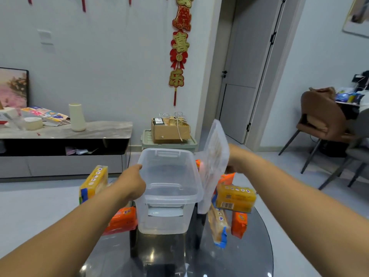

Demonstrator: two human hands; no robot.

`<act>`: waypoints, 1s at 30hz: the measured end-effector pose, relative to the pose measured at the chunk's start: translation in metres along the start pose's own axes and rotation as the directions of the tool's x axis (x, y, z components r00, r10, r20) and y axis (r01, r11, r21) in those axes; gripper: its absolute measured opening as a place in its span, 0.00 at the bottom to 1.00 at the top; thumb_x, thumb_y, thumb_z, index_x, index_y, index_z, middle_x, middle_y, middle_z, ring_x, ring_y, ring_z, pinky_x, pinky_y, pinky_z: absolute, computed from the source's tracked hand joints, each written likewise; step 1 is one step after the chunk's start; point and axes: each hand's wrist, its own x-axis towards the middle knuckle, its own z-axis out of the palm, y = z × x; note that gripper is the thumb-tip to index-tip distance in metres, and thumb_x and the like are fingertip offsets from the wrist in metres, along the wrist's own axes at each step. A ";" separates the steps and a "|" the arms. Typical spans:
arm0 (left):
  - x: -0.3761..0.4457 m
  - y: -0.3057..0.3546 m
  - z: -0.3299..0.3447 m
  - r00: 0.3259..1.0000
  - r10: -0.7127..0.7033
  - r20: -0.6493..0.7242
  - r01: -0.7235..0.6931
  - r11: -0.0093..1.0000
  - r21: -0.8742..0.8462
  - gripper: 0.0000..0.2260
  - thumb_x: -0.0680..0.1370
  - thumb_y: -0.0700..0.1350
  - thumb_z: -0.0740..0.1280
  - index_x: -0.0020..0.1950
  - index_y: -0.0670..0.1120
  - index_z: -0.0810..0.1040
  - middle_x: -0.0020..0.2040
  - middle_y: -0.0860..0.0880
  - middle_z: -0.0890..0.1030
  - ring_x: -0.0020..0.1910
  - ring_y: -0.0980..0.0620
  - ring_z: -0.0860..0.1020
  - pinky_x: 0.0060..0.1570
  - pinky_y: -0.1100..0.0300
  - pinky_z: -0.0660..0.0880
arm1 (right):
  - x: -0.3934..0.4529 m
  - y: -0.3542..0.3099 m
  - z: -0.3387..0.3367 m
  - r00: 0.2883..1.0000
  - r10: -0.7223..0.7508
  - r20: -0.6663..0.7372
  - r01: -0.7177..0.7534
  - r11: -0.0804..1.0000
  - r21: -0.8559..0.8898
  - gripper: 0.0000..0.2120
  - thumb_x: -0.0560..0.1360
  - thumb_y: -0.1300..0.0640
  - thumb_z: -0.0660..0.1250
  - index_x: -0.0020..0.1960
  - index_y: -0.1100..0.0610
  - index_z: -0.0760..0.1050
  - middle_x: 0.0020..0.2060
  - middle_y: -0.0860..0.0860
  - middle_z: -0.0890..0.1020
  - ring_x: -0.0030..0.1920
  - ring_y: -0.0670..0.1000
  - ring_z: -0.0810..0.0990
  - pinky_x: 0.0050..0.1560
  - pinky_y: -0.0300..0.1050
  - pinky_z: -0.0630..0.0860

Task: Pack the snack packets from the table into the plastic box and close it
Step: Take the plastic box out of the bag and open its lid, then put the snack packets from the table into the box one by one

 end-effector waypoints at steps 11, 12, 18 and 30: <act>0.001 0.001 -0.004 0.997 0.019 0.074 -0.033 0.979 0.200 0.28 0.79 0.34 0.63 0.78 0.44 0.59 0.67 0.41 0.72 0.54 0.46 0.73 0.53 0.54 0.76 | 0.017 0.007 0.055 0.980 0.110 0.168 -0.046 0.936 -0.349 0.01 0.75 0.64 0.70 0.47 0.61 0.79 0.42 0.59 0.80 0.34 0.54 0.78 0.37 0.45 0.82; 0.003 0.000 -0.005 0.998 0.018 0.068 -0.031 0.981 0.194 0.28 0.79 0.34 0.63 0.77 0.44 0.60 0.67 0.41 0.72 0.55 0.45 0.74 0.51 0.54 0.76 | 0.021 0.007 0.055 0.986 0.102 0.133 -0.047 0.931 -0.363 0.02 0.74 0.63 0.71 0.46 0.62 0.79 0.41 0.59 0.80 0.34 0.55 0.79 0.41 0.47 0.83; 0.020 -0.006 0.005 0.989 0.107 -0.100 -0.099 0.991 0.087 0.24 0.77 0.35 0.65 0.73 0.44 0.68 0.66 0.41 0.72 0.56 0.42 0.76 0.48 0.54 0.76 | 0.026 0.004 0.042 0.997 -0.012 -0.082 -0.010 0.965 -0.262 0.10 0.80 0.62 0.66 0.53 0.65 0.84 0.39 0.58 0.85 0.31 0.53 0.80 0.35 0.44 0.81; 0.040 -0.013 0.020 0.978 0.170 -0.121 -0.139 0.964 0.229 0.20 0.76 0.37 0.65 0.68 0.42 0.70 0.61 0.42 0.73 0.57 0.42 0.74 0.55 0.49 0.76 | -0.007 0.044 -0.001 0.981 0.093 0.168 0.097 0.516 -0.851 0.32 0.72 0.54 0.77 0.74 0.48 0.70 0.66 0.51 0.77 0.61 0.55 0.78 0.53 0.47 0.78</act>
